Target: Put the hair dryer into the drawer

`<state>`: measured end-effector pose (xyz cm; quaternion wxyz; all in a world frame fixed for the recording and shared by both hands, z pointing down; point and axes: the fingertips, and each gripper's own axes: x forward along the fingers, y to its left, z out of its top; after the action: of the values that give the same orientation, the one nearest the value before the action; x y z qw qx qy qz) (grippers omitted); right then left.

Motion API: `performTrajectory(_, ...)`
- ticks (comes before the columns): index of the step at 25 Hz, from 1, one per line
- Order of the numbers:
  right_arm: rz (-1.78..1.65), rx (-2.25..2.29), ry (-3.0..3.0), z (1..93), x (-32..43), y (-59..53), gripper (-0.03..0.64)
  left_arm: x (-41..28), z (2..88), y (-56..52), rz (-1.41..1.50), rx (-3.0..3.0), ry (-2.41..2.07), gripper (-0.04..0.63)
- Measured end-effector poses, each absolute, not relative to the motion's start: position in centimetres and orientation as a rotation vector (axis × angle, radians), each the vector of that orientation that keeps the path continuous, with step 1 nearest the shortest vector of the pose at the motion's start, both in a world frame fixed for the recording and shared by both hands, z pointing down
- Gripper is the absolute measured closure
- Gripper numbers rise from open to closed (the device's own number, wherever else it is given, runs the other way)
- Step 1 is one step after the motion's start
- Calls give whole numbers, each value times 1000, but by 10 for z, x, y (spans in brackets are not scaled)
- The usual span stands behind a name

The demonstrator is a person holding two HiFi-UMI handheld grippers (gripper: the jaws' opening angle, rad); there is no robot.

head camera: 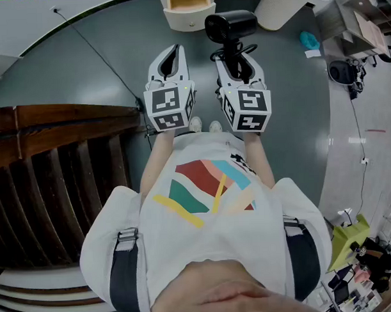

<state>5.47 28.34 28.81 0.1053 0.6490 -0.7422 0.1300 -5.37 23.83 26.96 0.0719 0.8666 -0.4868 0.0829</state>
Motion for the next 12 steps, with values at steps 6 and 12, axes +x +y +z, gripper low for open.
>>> performTrajectory(6,374,1912,-2189,286,48,282,417,-56,267,238,255,2619,-1458,581)
performTrajectory(12,373,1906,-2180,290,40,281,417,-63,269,235,245,2626,-1446,581)
